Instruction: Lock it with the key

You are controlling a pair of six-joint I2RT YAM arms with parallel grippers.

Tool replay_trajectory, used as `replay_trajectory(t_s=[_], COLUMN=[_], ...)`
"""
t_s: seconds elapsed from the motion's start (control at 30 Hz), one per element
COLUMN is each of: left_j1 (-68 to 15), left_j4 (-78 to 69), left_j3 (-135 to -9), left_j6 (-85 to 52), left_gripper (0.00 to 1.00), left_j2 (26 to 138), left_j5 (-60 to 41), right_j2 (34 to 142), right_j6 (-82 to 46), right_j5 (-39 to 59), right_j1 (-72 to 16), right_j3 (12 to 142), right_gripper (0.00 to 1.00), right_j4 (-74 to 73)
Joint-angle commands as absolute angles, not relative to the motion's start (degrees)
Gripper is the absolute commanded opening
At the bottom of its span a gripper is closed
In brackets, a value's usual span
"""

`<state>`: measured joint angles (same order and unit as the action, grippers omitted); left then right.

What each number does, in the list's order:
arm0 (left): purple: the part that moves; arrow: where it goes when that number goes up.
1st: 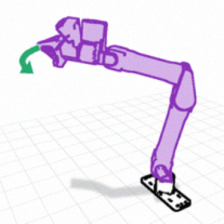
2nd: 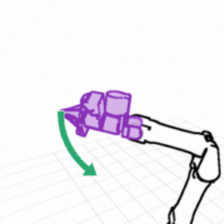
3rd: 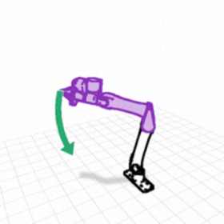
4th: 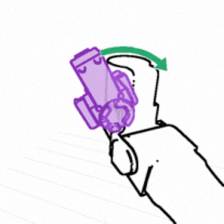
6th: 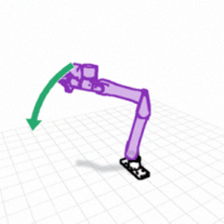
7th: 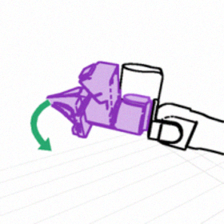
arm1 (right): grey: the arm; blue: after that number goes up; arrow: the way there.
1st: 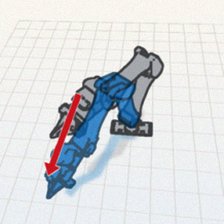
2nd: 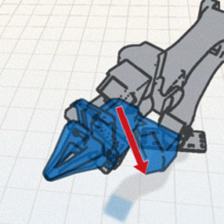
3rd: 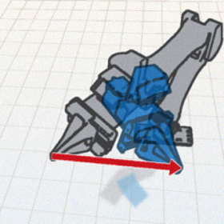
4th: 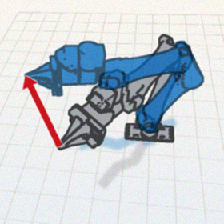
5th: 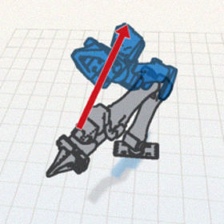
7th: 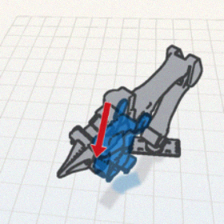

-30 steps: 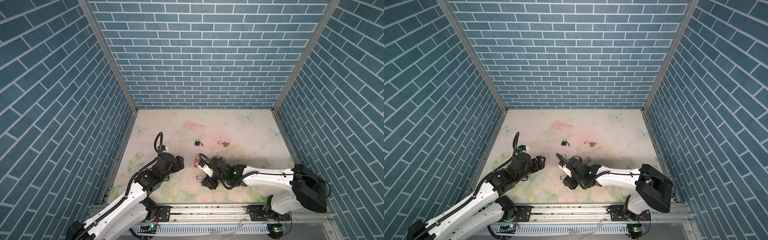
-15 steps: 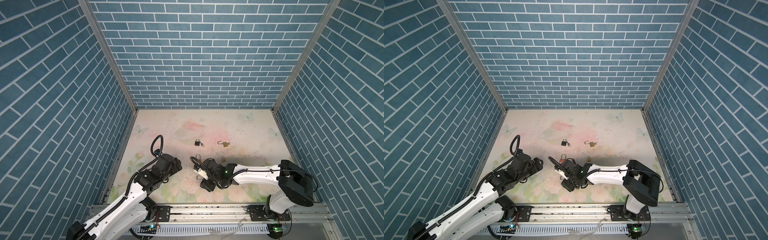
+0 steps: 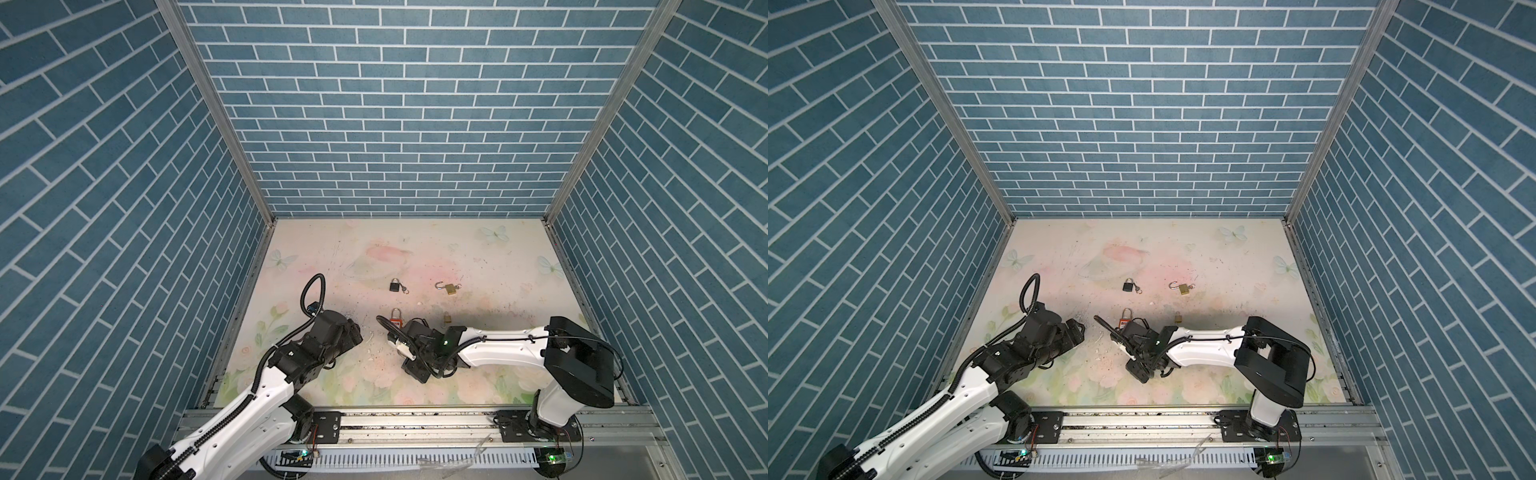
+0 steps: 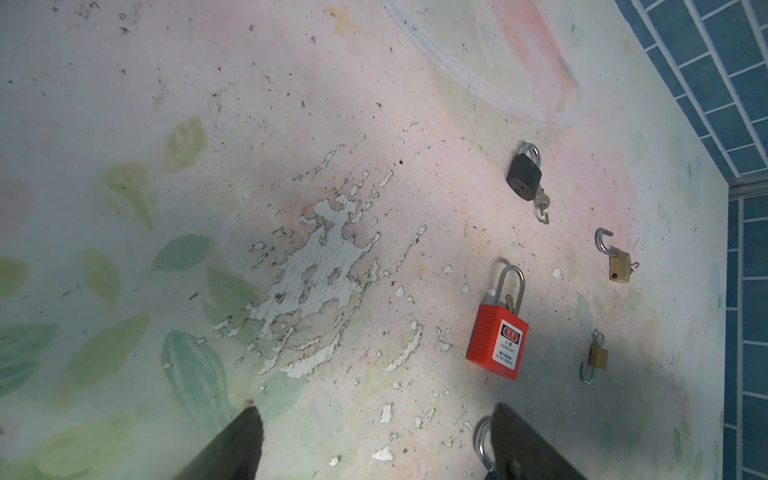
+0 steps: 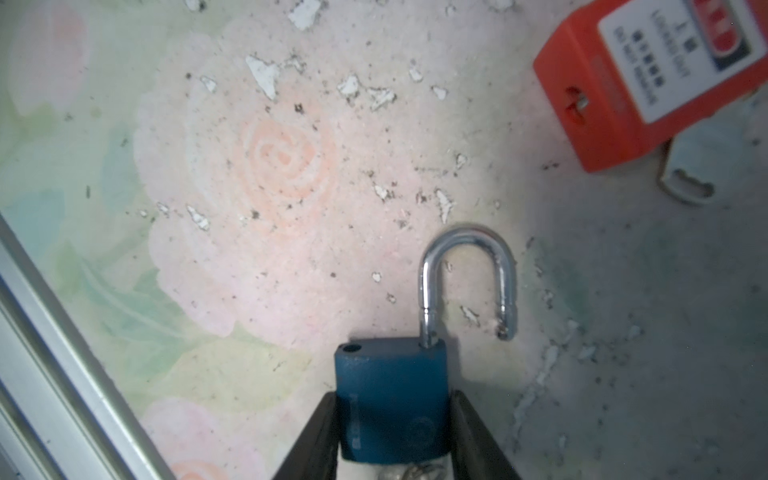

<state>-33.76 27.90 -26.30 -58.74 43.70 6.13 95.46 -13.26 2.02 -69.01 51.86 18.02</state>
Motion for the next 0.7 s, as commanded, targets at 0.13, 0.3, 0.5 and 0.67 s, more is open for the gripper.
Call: replay_trajectory(t_s=[0.13,0.3,0.5,0.67], left_j1=[-33.40,-33.35,-33.44,-33.34], left_j4=[27.37,28.36,29.50,31.34], left_j3=[-25.75,-26.20,-27.82,-29.75], left_j6=[-58.79,-58.59,-56.95,-55.19], left_gripper=[0.87,0.87,0.87,0.87], left_j2=[43.42,43.92,46.07,47.39], left_j5=[7.55,8.83,9.28,9.40], right_j2=[92.29,89.10,88.21,90.61], right_j6=[-25.57,-38.33,-49.54,-51.33], right_j5=[0.34,-2.47,-5.73,-5.18], right_j1=[-69.35,-69.34,-69.35,-69.34], right_j3=[50.70,48.44,47.01,47.81], right_gripper=[0.32,0.32,0.35,0.41], right_j4=[20.32,21.01,16.71,14.19])
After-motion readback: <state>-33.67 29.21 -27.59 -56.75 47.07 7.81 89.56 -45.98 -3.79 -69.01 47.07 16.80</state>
